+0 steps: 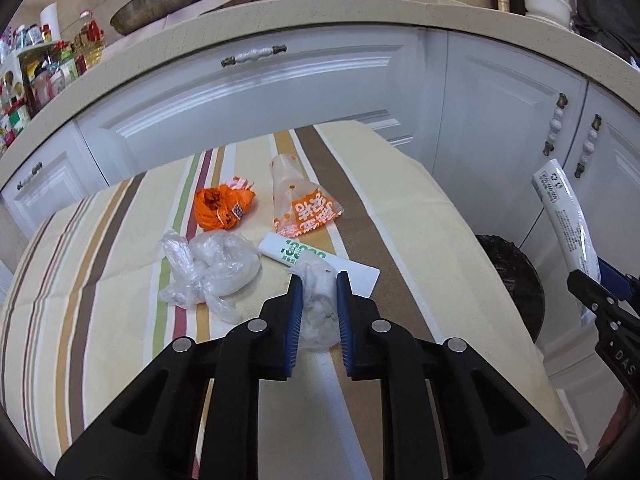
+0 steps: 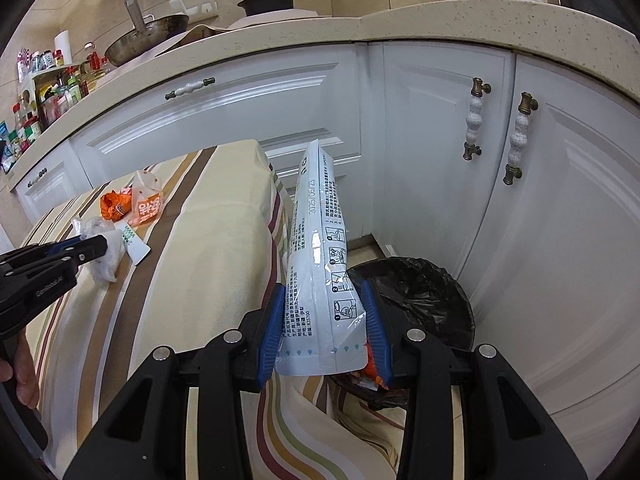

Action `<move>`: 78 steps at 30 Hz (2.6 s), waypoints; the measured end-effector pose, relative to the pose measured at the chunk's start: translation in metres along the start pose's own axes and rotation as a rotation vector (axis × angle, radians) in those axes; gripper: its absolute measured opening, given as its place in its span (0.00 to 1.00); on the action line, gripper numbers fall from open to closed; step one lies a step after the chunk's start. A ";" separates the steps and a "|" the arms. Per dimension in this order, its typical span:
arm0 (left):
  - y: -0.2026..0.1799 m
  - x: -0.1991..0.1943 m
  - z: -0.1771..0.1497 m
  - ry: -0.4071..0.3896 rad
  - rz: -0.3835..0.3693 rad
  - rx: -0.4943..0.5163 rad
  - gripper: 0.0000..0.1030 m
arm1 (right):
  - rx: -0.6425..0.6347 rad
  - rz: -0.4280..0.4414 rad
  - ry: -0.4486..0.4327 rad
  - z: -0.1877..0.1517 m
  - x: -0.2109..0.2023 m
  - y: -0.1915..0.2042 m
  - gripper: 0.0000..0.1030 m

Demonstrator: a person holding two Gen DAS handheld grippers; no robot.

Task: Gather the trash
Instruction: 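Grasp the white crumpled tissue with the left tool while the right tool holds the packet, then carry both items over the trash bin and open both tools, then move both open tools back over the table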

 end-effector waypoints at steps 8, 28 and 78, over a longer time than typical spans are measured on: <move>-0.020 -0.034 0.008 -0.050 -0.060 0.035 0.16 | 0.019 -0.031 -0.022 0.001 -0.008 -0.013 0.38; -0.153 -0.019 0.016 -0.064 -0.227 0.162 0.16 | 0.113 -0.183 -0.052 -0.008 -0.023 -0.085 0.38; -0.036 -0.012 0.037 -0.033 -0.009 -0.004 0.62 | 0.028 -0.055 -0.107 0.041 -0.006 -0.017 0.54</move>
Point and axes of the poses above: each gripper's, at about its wrist camera, not at the fingertips, and x roughly the way its jaws point, y to its left, z to its top, the point moved 3 cm from there along x, roughly the way its jaws point, and after that the axes turned 9 degrees about -x, right-handed, at the moved point
